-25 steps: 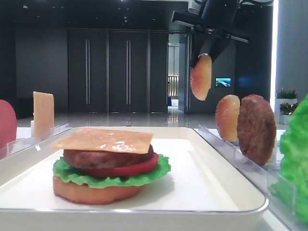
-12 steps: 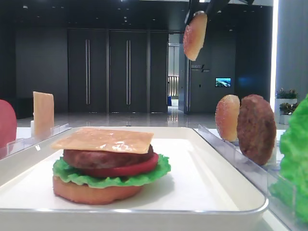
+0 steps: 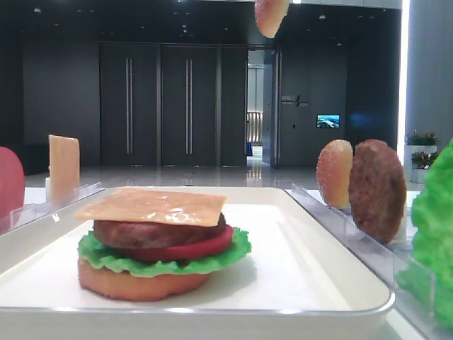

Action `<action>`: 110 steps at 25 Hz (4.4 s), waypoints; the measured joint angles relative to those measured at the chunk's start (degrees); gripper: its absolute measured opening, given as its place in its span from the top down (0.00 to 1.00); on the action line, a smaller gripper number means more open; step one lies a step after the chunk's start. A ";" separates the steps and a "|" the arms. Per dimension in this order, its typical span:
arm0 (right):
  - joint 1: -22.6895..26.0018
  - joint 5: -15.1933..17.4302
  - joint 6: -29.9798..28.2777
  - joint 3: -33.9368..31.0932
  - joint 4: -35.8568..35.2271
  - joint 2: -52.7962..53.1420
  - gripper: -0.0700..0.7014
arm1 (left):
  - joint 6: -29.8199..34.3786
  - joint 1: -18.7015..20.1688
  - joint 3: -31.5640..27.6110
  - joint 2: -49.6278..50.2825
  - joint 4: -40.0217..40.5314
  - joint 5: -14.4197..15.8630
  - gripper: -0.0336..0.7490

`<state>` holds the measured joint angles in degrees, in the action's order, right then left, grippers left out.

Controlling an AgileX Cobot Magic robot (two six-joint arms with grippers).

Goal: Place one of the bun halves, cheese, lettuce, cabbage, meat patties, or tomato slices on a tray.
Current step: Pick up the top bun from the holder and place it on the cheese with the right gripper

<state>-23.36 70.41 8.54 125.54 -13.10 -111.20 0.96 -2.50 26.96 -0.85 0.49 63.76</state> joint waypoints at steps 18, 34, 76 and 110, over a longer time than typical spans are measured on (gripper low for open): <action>-1.08 -12.59 -6.14 -43.50 -9.89 29.12 0.64 | 0.00 0.00 0.00 0.00 0.00 0.00 0.07; -7.65 -29.18 -37.26 -70.17 -52.13 33.51 0.64 | 0.00 0.00 0.00 0.00 0.00 0.00 0.07; -10.44 -27.48 -60.89 -70.91 -73.47 10.73 0.65 | 0.00 0.00 0.00 0.00 0.00 0.00 0.07; -9.16 -27.34 -61.51 -70.91 -73.39 9.53 0.48 | 0.00 0.00 0.00 0.00 0.00 0.00 0.07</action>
<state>-32.52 43.07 -52.97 54.64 -86.49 -101.67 0.96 -2.50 26.96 -0.85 0.49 63.76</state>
